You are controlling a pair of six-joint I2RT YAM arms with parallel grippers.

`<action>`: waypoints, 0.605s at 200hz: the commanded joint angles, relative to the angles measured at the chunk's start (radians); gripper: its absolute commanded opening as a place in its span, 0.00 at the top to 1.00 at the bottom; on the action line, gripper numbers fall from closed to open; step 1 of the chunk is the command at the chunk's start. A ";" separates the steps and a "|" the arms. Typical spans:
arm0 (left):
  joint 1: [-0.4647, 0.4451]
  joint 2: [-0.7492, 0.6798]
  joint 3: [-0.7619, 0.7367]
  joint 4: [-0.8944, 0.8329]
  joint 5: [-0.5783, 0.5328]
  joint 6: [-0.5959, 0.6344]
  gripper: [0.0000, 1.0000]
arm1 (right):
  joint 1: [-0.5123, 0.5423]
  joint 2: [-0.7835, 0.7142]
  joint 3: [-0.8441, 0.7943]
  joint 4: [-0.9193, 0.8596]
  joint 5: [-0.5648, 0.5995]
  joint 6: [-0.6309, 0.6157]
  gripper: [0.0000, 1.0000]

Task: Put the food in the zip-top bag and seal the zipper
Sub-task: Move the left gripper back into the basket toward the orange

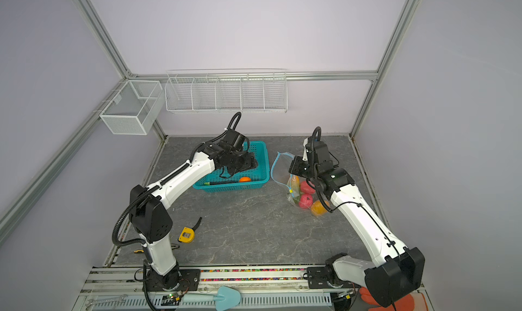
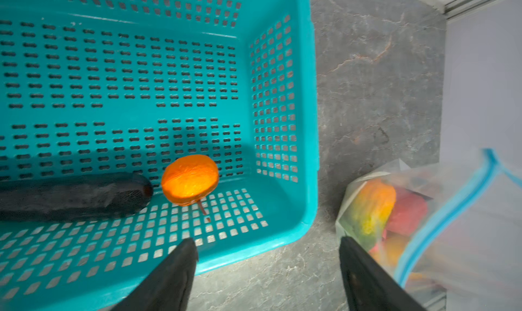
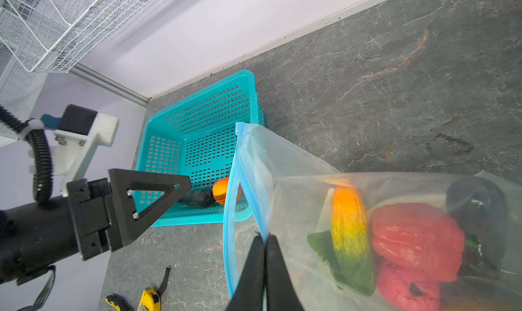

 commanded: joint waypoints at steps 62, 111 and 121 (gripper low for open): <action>0.038 0.183 0.040 -0.081 -0.037 0.036 0.21 | 0.004 -0.010 -0.022 0.036 -0.030 0.008 0.93; 0.037 0.250 0.060 -0.080 -0.055 0.033 0.24 | 0.004 -0.012 -0.021 0.040 -0.035 0.010 0.93; 0.038 0.263 0.072 -0.083 -0.061 0.034 0.24 | 0.005 -0.012 -0.021 0.040 -0.034 0.011 0.93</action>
